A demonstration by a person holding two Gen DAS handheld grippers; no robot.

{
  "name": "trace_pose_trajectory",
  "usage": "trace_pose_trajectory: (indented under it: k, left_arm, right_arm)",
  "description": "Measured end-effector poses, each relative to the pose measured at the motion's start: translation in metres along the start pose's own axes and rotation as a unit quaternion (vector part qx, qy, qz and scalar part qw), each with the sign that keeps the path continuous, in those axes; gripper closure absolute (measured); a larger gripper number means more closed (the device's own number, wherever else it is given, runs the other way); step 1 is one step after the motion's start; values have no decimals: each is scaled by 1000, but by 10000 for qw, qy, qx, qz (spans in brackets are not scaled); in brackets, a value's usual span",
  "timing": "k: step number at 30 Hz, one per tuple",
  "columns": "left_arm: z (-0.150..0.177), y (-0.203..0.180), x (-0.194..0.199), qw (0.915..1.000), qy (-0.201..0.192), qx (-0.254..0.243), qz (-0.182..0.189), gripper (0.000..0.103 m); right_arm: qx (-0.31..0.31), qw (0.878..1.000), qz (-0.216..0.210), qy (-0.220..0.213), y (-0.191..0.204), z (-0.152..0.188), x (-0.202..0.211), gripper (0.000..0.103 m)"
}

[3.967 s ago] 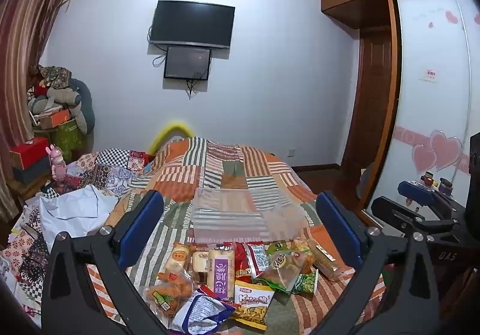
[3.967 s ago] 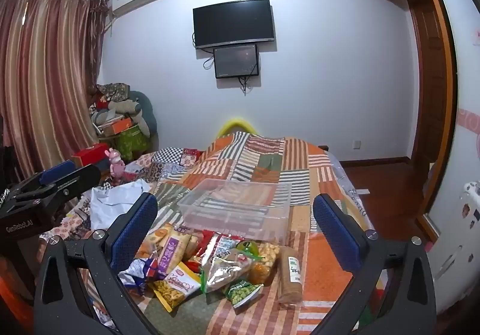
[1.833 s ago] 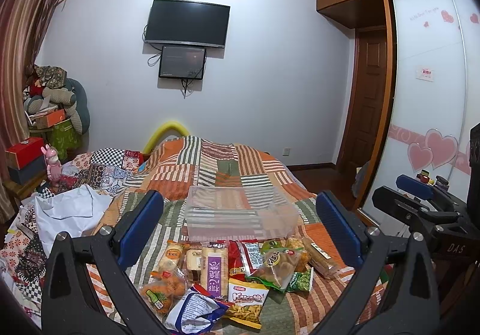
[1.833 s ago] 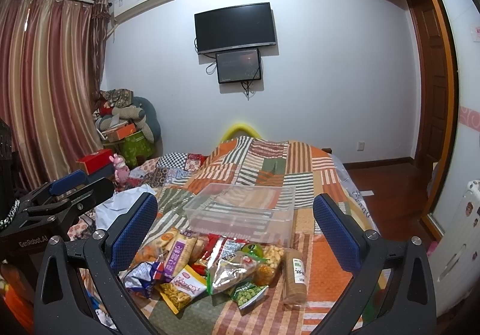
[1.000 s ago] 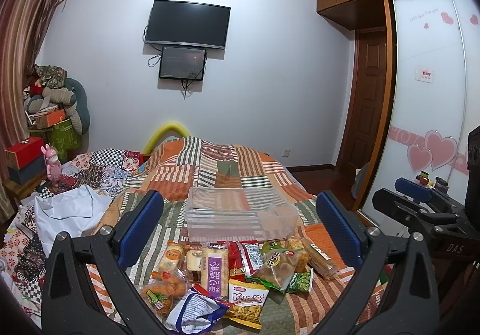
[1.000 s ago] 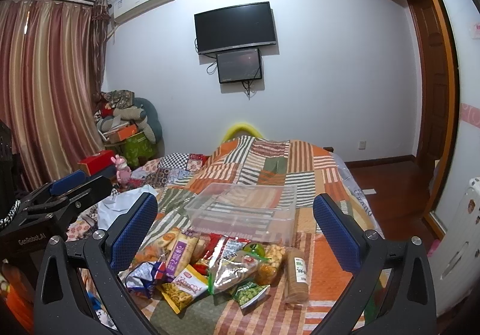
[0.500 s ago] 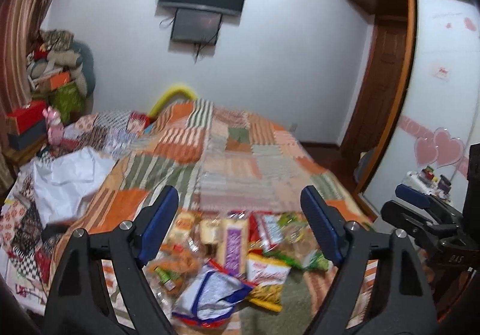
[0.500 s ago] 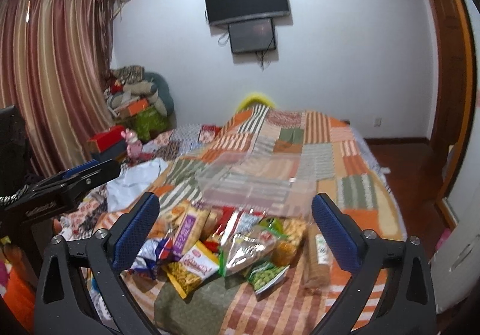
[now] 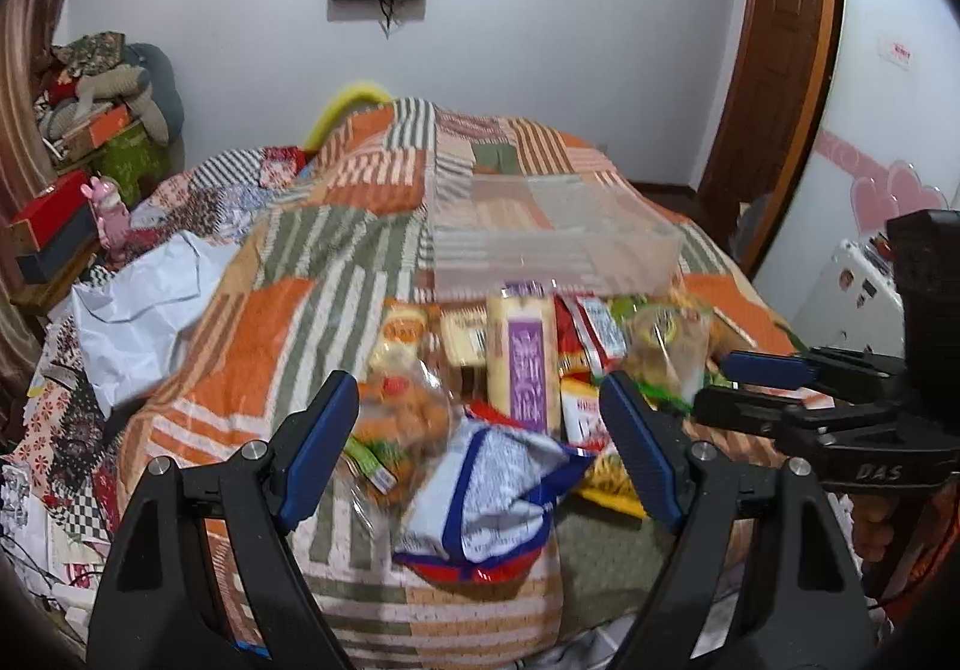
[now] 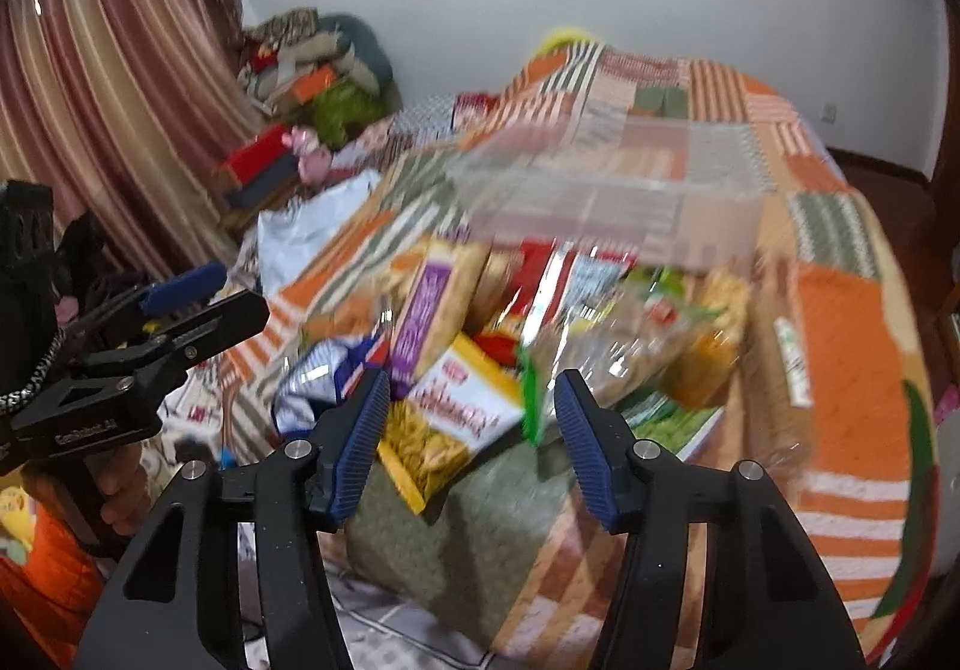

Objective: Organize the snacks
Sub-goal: 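Grasp the blue-white chip bag with the left tool while the right tool grasps a yellow snack bag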

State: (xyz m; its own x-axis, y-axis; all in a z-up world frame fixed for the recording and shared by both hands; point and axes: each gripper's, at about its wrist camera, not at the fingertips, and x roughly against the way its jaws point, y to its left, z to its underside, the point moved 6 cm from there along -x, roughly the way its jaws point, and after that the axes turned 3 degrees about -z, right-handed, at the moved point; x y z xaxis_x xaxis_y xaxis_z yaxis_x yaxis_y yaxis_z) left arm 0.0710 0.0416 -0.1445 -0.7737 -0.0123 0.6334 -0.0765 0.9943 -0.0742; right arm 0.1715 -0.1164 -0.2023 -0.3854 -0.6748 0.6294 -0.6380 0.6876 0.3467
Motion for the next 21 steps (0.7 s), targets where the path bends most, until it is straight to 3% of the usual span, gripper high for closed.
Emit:
trace_pose_trajectory:
  k: [10, 21]
  left_arm:
    - [38, 3, -26, 9973, 690, 81, 254, 20]
    - [56, 9, -52, 9930, 1042, 268, 488, 20]
  right_arm:
    - [34, 9986, -7, 532, 0, 18, -31, 54]
    - [-75, 9970, -89, 759, 2, 17, -49, 54]
